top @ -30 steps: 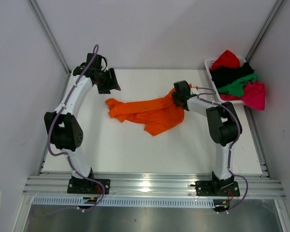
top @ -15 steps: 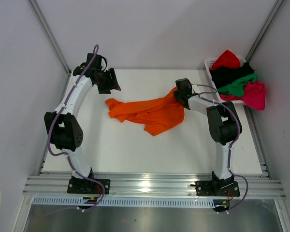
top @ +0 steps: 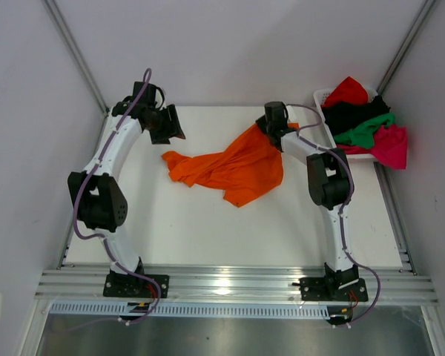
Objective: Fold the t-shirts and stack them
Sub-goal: Flatten the tshirt out
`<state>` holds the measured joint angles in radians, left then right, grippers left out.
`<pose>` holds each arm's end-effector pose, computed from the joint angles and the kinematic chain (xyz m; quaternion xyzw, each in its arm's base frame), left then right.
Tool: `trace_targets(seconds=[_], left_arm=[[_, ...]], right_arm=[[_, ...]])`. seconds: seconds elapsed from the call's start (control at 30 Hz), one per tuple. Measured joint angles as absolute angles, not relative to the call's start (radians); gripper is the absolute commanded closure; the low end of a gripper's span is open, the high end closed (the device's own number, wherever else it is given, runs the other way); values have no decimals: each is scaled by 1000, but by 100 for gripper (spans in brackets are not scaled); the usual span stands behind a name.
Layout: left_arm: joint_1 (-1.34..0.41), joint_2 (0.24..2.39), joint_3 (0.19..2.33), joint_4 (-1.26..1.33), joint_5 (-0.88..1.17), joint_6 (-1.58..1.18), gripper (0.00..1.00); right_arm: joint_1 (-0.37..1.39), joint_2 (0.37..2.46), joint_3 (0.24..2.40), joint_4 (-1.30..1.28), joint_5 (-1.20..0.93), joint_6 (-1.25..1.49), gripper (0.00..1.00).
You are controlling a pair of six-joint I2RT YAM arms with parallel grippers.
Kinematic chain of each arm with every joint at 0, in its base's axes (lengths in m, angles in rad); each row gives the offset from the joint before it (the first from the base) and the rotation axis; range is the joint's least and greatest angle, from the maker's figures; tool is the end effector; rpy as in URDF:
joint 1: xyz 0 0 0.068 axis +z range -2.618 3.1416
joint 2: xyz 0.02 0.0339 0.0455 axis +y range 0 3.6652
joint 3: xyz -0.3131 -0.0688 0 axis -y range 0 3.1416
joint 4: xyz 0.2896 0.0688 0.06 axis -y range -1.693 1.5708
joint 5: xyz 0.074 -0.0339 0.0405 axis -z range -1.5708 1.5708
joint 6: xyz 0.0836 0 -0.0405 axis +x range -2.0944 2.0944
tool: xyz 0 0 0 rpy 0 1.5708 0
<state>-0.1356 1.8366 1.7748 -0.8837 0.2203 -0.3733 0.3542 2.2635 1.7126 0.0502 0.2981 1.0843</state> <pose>0.4791 -0.0838 0.3315 -0.0786 0.9431 -0.1782 0.2695 0.6023 0.1966 0.1801 0.3744 0.7676 0.2361 0.4635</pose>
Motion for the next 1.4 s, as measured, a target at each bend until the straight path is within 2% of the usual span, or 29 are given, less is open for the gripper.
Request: trace_targets(seconds=[0.27,0.5,0.53,0.63,0.77,1.03,1.23,1.4], left_arm=[[-136,1837,1773,-883,221,-373,38],[-136,1837,1741,-877,220,-374,38],[-136,1837,1740,-877,220,-374,38],[-136,1837,1738,-876,221,-374,38],[-138,1837,1737,-876,223,-374,37],[-150,1837,1737,-873,234,-374,36],[-152,1837,1737,-872,239,-374,36],[-154,1841,1736,-871,239,-373,37]], right_arm=[[345,2466,2045,84,167,981,100],[343,2545,2114,88,76,940,100],[343,2550,2114,88,62,934,98],[341,2560,2115,92,19,921,67],[338,2560,2106,108,-23,895,62],[344,2411,1863,118,-27,809,60],[362,2126,1596,127,-10,789,61],[393,1945,1472,107,13,805,61]])
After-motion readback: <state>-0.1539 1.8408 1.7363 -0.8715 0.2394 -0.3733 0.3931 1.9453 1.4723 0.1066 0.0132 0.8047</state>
